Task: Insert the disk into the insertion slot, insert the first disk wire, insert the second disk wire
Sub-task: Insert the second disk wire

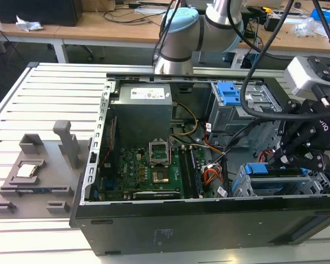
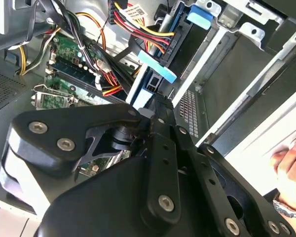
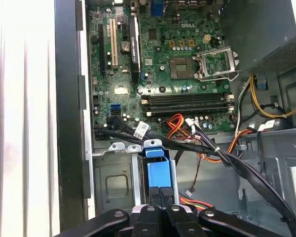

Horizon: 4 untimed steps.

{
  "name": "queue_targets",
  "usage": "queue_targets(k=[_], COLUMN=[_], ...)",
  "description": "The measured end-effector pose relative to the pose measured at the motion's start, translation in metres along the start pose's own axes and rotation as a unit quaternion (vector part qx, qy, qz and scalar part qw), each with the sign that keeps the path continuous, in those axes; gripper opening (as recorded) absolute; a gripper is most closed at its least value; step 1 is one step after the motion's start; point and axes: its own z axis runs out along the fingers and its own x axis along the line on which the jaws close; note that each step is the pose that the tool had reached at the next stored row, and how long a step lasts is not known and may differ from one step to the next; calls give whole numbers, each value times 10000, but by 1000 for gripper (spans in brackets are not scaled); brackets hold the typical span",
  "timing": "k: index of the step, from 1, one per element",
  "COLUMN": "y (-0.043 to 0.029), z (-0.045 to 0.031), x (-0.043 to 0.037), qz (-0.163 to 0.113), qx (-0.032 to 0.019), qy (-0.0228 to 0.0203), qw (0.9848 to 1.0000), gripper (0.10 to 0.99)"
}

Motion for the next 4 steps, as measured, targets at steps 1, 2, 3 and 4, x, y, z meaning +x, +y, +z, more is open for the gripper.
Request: queue_targets(k=[1,2,3,4], y=[0,-1,-1,-1], z=[0,0,0,0], x=[0,0,0,0], qz=[0,0,0,0], qx=[0,0,0,0], qy=[0,0,0,0], qw=[10000,10000,10000,10000], gripper=[102,102,102,102])
